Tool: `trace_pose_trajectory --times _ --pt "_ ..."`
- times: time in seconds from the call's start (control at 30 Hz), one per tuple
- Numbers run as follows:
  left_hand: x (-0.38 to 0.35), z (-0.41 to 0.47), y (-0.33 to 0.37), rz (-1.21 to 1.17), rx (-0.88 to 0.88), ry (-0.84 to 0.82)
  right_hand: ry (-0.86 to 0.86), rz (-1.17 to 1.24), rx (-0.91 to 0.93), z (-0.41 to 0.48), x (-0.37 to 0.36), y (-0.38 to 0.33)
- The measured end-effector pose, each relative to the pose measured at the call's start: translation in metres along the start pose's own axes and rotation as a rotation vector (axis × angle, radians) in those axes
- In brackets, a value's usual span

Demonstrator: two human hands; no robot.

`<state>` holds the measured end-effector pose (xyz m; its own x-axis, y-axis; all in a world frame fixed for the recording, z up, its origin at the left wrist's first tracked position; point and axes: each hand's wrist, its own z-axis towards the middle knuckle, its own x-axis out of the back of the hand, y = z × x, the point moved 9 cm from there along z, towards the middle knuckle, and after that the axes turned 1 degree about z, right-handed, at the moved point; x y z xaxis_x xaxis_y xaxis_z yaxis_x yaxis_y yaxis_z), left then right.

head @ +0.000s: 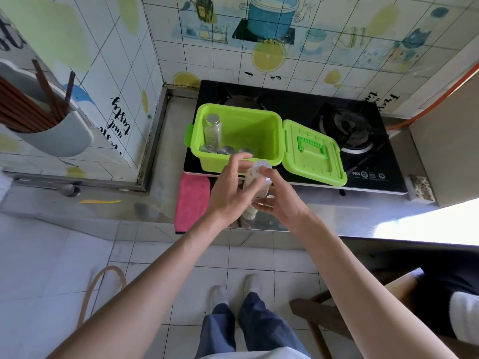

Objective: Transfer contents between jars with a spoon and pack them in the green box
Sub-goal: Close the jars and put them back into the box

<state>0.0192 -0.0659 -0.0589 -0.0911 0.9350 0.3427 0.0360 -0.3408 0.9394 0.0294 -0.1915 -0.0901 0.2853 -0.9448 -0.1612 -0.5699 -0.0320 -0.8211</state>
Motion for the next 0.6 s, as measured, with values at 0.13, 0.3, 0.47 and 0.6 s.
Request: trace_pose_trajectory --times 0.13,0.3,0.47,0.6 --pt "-0.014 0.001 -0.003 -0.296 0.184 -0.132 -0.057 0.014 0.017 -0.005 -0.005 -0.002" --pt "-0.03 -0.002 -0.009 -0.348 0.243 -0.167 -0.054 0.018 0.042 -0.008 -0.007 -0.003" --pt "-0.024 -0.002 0.006 -0.336 0.184 -0.08 -0.031 0.043 0.051 -0.007 -0.006 0.0" --pt "-0.019 0.0 0.013 -0.329 0.15 -0.023 -0.028 0.09 0.053 -0.004 -0.006 0.0"
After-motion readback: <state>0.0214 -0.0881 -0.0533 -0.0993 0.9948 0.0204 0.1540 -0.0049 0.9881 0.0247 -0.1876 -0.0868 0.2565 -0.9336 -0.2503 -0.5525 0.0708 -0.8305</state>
